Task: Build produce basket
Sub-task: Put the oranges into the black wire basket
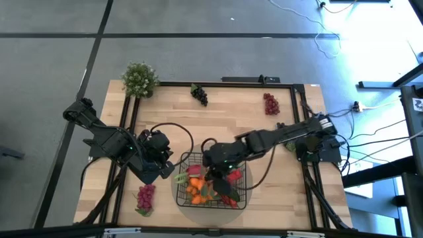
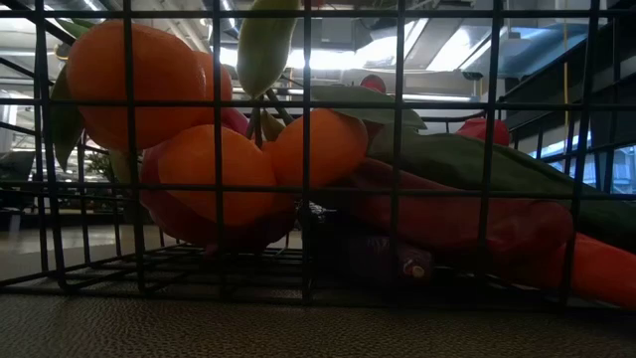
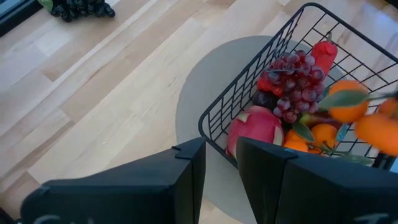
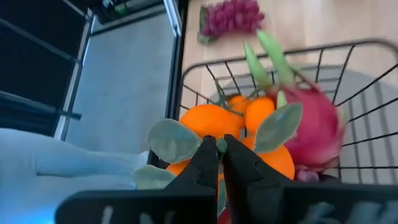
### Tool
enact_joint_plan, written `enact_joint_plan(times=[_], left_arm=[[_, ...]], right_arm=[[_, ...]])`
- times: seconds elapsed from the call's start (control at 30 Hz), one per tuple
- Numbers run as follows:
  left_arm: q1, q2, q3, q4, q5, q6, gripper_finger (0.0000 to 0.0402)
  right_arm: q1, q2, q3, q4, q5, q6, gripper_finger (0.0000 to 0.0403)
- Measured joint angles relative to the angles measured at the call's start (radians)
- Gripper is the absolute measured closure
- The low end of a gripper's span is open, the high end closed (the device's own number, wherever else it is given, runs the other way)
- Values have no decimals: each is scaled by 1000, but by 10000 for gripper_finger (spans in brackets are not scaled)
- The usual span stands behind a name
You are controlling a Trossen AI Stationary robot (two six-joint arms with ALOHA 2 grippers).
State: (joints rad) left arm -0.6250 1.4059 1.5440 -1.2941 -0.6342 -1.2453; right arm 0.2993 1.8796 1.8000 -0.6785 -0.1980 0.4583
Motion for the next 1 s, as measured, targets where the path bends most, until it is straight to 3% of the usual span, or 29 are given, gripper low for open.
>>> enact_joint_plan(times=[0.4, 1.0], left_arm=[[0, 0, 0, 0, 0, 0, 324], [0, 0, 0, 0, 19, 0, 324]], right_arm=[[0, 136, 0, 23, -68, -16, 403], [0, 145, -1, 25, -88, -18, 397]])
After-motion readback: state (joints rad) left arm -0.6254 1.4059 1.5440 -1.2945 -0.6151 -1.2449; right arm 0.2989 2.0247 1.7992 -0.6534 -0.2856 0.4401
